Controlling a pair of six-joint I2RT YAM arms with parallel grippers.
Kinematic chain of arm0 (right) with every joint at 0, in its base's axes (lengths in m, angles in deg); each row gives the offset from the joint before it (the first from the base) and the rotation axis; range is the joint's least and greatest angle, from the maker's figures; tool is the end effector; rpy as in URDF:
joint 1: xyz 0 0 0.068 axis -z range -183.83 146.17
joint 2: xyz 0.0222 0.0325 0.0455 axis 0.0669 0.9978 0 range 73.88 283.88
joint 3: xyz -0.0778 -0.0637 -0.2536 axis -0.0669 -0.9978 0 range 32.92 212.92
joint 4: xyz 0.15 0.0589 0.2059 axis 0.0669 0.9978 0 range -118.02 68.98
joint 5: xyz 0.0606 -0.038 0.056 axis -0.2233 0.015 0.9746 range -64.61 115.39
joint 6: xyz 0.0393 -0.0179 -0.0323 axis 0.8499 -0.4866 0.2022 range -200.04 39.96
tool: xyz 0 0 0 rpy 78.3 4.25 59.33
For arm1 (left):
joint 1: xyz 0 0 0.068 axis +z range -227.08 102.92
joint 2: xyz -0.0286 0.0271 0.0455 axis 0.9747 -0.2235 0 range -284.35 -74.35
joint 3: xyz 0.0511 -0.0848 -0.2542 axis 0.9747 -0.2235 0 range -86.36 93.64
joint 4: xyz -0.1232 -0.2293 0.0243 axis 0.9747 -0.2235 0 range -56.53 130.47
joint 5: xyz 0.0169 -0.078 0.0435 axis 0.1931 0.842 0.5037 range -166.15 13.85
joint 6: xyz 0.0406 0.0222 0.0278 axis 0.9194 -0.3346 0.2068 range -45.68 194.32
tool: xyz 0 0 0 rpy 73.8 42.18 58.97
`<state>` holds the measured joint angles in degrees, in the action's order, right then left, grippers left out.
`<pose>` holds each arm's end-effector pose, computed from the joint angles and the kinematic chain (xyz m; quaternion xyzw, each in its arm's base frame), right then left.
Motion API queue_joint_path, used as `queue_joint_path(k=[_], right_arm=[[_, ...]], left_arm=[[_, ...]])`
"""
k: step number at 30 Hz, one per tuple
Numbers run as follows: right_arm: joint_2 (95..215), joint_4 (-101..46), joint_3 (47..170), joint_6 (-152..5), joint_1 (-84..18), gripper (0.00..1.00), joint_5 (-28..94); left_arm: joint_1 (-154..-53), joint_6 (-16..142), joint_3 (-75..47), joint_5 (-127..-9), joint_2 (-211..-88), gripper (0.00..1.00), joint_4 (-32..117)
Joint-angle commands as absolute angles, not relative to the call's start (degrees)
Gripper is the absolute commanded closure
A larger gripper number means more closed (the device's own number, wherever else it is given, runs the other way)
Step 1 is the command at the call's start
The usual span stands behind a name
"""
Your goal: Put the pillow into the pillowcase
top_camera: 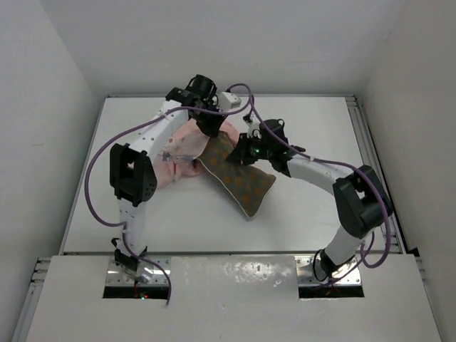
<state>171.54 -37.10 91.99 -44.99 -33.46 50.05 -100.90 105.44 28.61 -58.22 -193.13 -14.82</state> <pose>0.3200 0.1992 0.2168 -0.0675 0.8481 0.4191 0.3170 0.4082 -0.1920 0.2959 0.4759 0.8256 -0.1331 0.2722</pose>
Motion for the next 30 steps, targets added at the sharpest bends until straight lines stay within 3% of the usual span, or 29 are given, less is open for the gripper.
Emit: queue_joint_path(k=[1,4,5,8,15,16,17,19,21,22,25,30], right_arm=[[166.78,-47.35,91.46,-45.85,-34.33,1.00,52.29],[165.81,-50.25,92.07,-44.88,-34.16,1.00,51.32],[165.72,-51.22,92.33,-44.45,-34.07,1.00,50.88],[165.46,-51.93,91.55,-43.48,-33.45,1.00,50.79],[165.54,-49.15,85.66,-41.71,-31.17,0.99,48.50],[165.72,-47.29,85.92,-43.02,-31.17,0.92,48.41],[165.90,-45.53,85.92,-43.64,-31.08,0.62,48.41],[165.72,-42.62,84.78,-44.44,-30.56,0.37,48.59],[164.58,-42.00,83.29,-44.27,-30.46,0.09,46.24],[164.23,-42.17,82.15,-44.61,-30.29,0.03,45.17],[165.01,-42.44,82.66,-45.67,-30.29,0.01,40.86],[173.34,-39.53,89.94,-44.80,-30.38,0.01,37.61]], left_arm=[[-103.62,106.49,34.04,-48.76,-187.82,0.91,-14.37],[-105.38,108.07,33.87,-45.31,-186.50,0.91,-14.47],[-105.65,108.42,33.61,-43.82,-186.15,0.96,-14.20],[-105.65,108.77,33.26,-42.93,-186.06,0.99,-14.64],[-105.39,108.52,24.22,-55.03,-185.09,1.00,-10.44],[-105.21,107.73,21.85,-60.54,-185.27,0.95,-8.07],[-104.95,106.68,21.22,-62.68,-185.62,0.89,-7.44],[-104.33,106.23,20.25,-66.29,-187.11,0.82,-7.61],[-104.07,105.79,19.46,-67.01,-188.25,0.70,-7.87],[-103.98,105.79,18.24,-67.01,-188.61,0.66,-7.79],[-104.15,105.09,15.25,-67.36,-189.05,0.58,-6.30],[-104.24,102.63,12.08,-75.07,-189.84,0.58,0.37]])
